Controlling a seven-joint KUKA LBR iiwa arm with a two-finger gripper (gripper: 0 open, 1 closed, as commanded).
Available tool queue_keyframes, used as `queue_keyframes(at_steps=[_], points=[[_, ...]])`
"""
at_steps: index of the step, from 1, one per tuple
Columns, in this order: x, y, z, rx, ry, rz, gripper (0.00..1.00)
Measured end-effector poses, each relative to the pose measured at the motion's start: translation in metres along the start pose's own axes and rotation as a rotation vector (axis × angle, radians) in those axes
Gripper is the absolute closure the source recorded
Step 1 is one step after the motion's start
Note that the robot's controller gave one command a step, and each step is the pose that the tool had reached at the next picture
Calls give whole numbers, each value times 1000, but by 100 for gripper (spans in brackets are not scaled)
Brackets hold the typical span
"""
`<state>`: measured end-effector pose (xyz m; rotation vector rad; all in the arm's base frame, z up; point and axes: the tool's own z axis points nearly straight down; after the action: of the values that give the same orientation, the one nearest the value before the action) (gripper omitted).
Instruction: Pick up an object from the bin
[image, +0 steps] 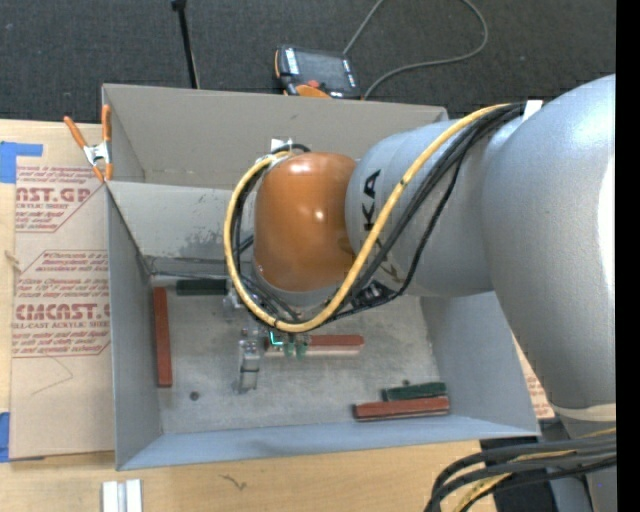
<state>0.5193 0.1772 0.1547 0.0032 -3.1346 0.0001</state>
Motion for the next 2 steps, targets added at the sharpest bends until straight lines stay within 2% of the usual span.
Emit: queue_keyframes(at_steps=[1,2], points=[[-34,-42,87,0,-4,355,0],[-20,-111,85,3,-5,310,0]])
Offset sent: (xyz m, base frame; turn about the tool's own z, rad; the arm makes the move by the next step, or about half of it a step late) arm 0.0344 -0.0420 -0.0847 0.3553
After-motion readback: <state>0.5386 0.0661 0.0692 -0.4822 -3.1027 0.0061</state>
